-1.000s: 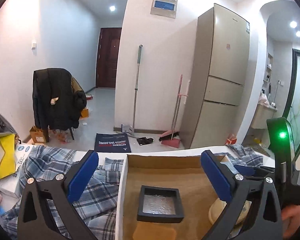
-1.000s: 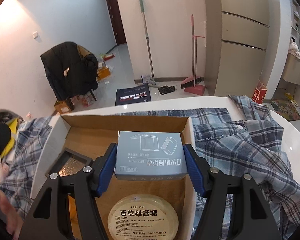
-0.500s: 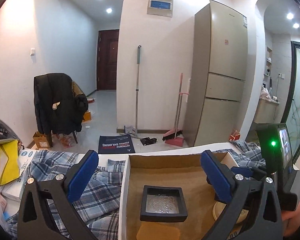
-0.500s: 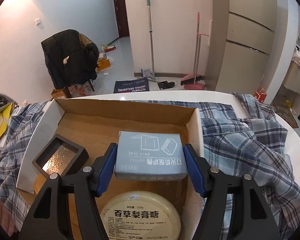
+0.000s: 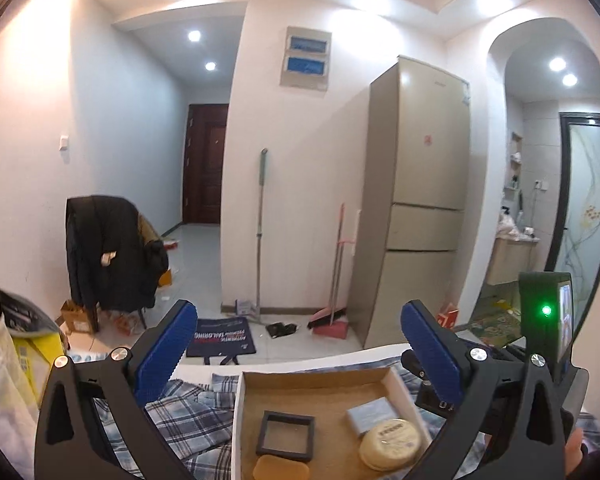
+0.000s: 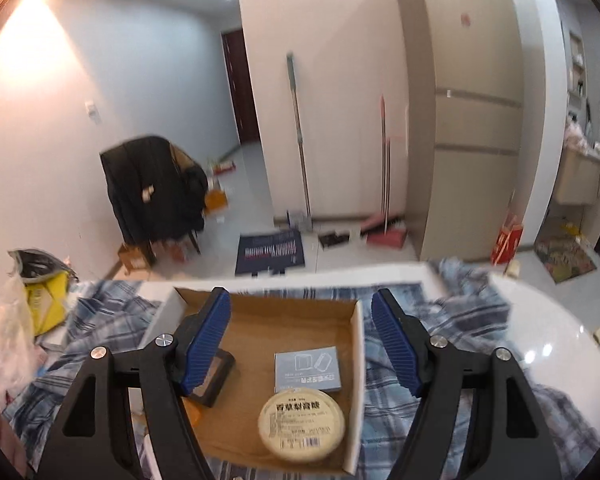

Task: Organize rigid objects
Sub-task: 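Withdraw both tools from the box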

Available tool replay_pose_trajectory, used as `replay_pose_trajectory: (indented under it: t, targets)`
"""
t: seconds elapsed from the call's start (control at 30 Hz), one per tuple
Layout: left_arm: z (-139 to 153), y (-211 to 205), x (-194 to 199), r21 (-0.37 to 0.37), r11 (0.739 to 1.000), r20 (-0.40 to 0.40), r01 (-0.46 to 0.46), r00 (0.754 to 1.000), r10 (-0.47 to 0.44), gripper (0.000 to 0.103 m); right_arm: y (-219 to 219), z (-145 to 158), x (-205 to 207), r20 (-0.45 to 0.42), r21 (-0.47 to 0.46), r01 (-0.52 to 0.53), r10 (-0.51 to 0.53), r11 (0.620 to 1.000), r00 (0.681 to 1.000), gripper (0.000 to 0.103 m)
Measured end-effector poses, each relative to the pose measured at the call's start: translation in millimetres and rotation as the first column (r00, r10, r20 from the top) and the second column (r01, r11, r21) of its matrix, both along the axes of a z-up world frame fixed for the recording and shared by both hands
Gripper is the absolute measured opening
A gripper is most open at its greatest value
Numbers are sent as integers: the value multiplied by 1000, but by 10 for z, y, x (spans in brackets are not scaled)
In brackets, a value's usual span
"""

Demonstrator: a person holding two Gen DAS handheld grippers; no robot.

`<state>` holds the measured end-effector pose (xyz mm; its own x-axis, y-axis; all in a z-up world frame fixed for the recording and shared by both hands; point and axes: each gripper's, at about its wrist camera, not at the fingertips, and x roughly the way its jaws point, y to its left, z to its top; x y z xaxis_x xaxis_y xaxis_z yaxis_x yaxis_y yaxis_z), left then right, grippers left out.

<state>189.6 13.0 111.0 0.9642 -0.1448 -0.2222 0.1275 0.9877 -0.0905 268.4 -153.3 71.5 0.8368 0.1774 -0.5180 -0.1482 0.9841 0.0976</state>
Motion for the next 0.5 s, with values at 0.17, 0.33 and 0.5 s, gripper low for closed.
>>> replay_pose_trajectory:
  t: [0.17,0.33,0.5]
  targets:
    - [274,45,-514,1,1000,74,0,997,0,103,-59,312,-525,86,-42,-25,28,999,996,73]
    - [401,56,-1086,51,999,154,12,988,-20,103,-38,526,-1135,155,-51,-87,94,995,983,77]
    - [416,76,-1543,68,997,180,27,983,-39,103,-74,652,-1666,253,-4,-101,99,995,962,103]
